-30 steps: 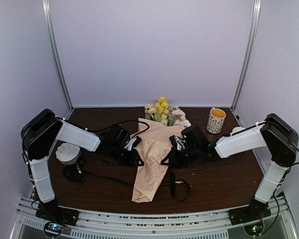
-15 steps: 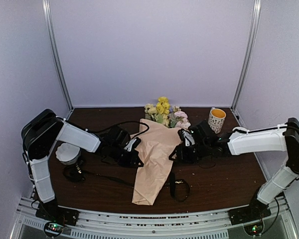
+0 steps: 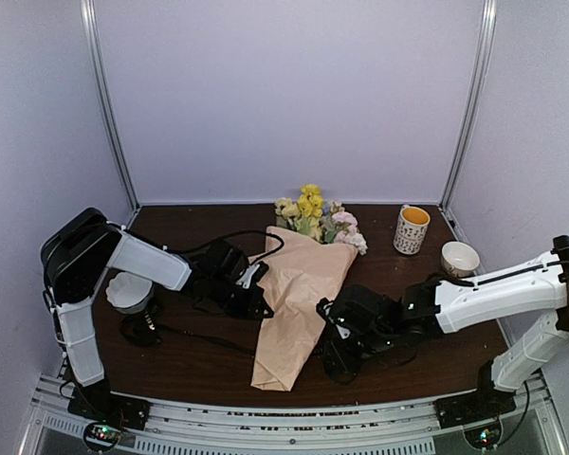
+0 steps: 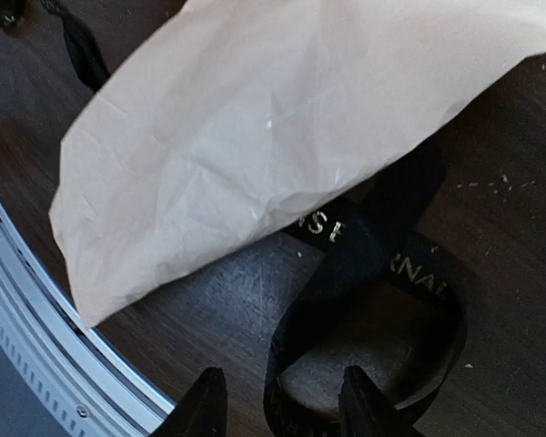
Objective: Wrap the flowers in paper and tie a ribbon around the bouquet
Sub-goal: Pass from the right arm to the left, then pick up the right side of the ribbon from the center of the board.
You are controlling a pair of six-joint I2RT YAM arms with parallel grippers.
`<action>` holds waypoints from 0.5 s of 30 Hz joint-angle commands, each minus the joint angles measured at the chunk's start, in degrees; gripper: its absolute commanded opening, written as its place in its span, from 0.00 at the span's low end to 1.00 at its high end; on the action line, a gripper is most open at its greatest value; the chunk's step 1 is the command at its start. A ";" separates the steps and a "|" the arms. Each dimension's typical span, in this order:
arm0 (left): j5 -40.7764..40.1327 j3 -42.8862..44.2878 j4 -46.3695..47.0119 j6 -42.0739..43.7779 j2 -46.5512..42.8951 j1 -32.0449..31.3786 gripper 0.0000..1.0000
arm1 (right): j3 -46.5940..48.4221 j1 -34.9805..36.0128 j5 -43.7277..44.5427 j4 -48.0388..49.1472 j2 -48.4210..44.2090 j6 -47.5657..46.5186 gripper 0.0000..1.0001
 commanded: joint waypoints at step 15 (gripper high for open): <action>-1.38 -1.73 -2.20 0.59 2.09 -0.19 0.00 | -1.81 2.29 5.11 -0.35 7.87 2.53 0.00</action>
